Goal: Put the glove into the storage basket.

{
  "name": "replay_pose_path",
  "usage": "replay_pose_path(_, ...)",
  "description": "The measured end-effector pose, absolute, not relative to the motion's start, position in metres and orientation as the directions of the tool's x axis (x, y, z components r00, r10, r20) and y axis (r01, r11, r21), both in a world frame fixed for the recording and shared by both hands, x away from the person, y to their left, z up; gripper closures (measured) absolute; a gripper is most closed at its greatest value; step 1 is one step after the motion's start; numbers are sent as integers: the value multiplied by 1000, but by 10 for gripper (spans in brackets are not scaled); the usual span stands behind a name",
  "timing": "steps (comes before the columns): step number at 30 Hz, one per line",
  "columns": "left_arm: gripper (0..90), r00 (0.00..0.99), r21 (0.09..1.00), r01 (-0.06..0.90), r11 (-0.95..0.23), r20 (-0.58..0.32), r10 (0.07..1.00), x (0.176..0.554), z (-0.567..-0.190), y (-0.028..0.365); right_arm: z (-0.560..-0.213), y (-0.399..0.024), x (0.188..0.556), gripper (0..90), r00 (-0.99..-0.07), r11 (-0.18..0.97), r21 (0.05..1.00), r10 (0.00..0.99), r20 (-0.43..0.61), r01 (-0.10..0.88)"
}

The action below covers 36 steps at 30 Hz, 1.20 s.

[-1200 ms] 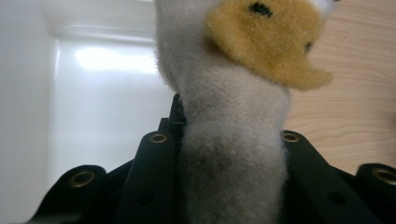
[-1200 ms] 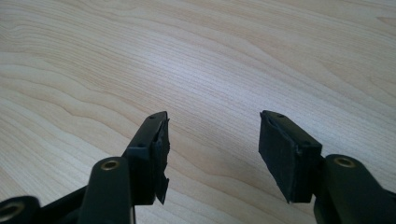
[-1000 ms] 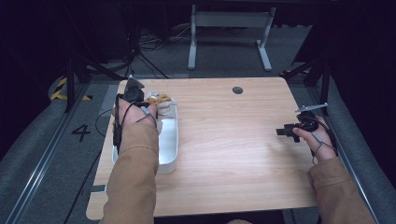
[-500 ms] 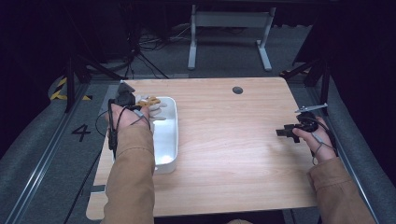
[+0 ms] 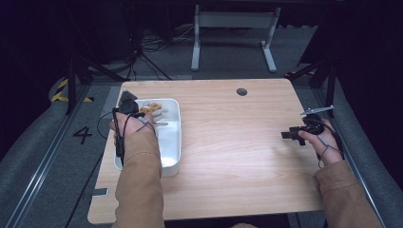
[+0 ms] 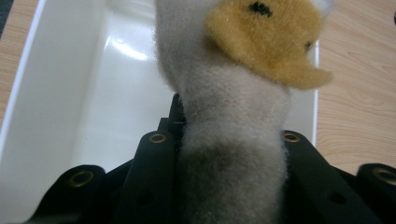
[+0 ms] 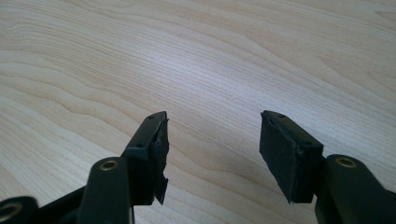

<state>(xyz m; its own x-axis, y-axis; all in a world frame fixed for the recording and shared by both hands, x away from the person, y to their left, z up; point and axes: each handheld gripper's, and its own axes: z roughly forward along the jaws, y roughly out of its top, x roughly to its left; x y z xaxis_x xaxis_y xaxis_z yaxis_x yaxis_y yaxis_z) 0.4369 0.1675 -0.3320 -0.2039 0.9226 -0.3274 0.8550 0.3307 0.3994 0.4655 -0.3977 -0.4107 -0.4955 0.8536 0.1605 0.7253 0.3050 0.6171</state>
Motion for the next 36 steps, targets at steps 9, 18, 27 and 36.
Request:
replay_pose_path(9,712,-215,370,867,334,-326,921,440,-354,169,-411,-398,465,428,-496,307,615,853,161,726)
replay_pose_path(18,711,-239,358,864,353,-325,915,442,-372,169,-413,-398,466,426,-495,307,612,854,161,728)
replay_pose_path(27,708,-243,341,873,348,-313,918,442,-388,167,-413,-398,466,424,-497,309,612,853,160,728)
replay_pose_path(36,701,-232,329,891,313,-263,936,441,-397,165,-414,-398,466,423,-497,310,611,853,160,728)
